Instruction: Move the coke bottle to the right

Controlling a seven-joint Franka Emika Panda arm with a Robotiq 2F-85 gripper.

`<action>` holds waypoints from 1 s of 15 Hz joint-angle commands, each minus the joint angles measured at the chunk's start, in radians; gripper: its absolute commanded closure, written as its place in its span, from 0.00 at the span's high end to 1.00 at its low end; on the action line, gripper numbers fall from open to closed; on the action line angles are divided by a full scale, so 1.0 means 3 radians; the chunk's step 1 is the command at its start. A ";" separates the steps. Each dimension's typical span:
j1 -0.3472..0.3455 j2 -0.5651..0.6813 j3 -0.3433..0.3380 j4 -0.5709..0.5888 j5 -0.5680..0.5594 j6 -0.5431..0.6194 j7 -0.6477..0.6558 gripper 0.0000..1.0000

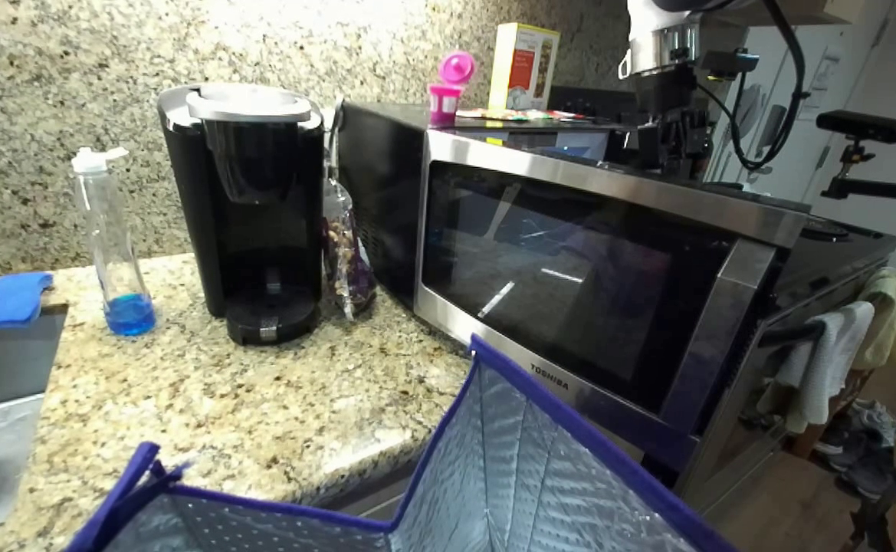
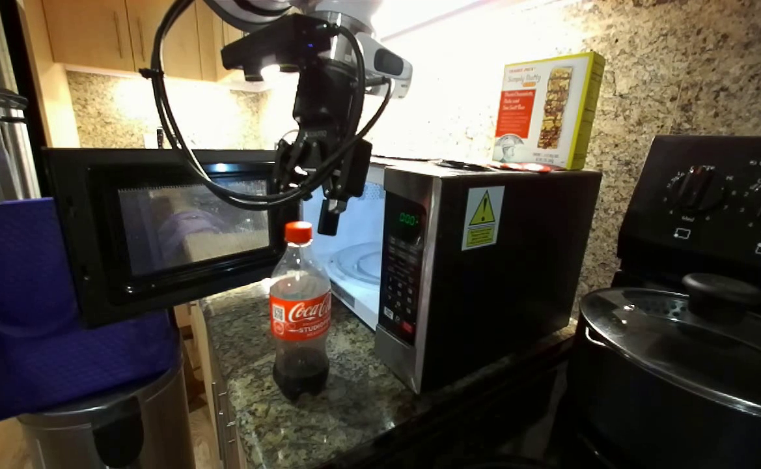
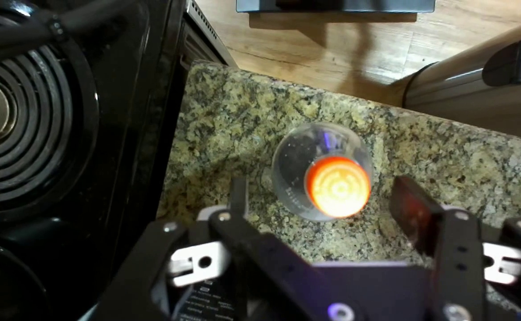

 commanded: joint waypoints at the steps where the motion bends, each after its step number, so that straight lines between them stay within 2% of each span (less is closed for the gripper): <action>1: -0.0008 -0.0090 0.0028 0.0021 0.0004 -0.0155 0.0144 1.00; 7: 0.0150 -0.0876 0.0142 -0.0292 -0.0054 -0.0486 0.0536 1.00; 12: 0.0309 -0.1405 0.0332 -0.0488 0.0206 -0.0532 0.0726 1.00; 15: 0.0377 -0.1577 0.0452 -0.0628 0.0475 -0.0472 0.1157 1.00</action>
